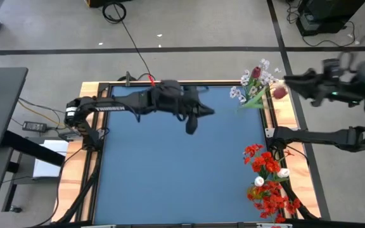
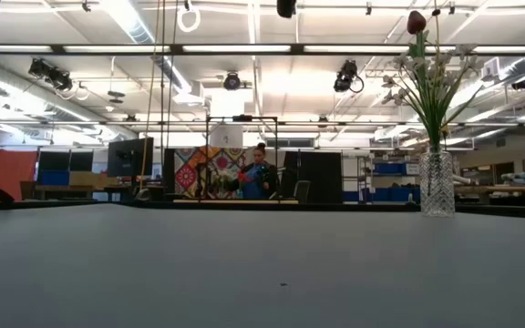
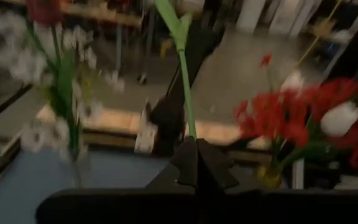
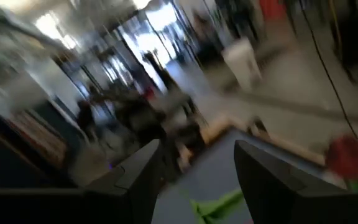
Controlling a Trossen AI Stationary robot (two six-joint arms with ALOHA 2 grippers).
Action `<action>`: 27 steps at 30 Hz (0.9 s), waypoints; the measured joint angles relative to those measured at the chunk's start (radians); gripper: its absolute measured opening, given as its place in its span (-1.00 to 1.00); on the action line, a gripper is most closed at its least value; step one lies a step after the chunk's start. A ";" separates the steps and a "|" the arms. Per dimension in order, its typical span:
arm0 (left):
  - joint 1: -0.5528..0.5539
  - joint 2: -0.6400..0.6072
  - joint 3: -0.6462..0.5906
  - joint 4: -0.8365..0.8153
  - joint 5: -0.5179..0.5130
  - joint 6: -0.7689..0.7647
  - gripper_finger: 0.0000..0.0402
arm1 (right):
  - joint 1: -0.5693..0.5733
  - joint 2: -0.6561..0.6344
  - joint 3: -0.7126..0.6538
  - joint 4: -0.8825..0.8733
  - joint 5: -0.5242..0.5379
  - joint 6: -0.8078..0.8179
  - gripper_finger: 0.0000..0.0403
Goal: Sort flowers into vase by color
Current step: Put the dark red flower into the transparent vase
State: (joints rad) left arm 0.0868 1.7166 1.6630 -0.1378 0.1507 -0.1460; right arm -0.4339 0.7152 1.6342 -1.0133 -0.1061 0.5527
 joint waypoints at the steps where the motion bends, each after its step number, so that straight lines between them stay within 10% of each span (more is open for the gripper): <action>1: 0.013 -0.008 0.000 0.031 0.023 -0.003 -1.00 | 0.000 -0.013 0.000 0.038 0.011 0.002 0.03; 15: 0.168 -0.038 0.001 0.508 0.079 -0.100 -1.00 | 0.000 0.031 -0.045 0.139 0.057 -0.076 0.04; 22: 0.206 -0.038 0.001 0.542 0.087 -0.133 -1.00 | 0.000 0.067 -0.102 0.274 0.045 -0.103 0.04; 27: 0.250 -0.068 0.002 0.381 0.281 -0.148 -1.00 | 0.000 0.049 -0.096 0.317 0.037 -0.102 0.04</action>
State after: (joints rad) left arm 0.3373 1.6489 1.6646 0.2434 0.4313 -0.2944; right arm -0.4343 0.7641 1.5386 -0.6968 -0.0687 0.4503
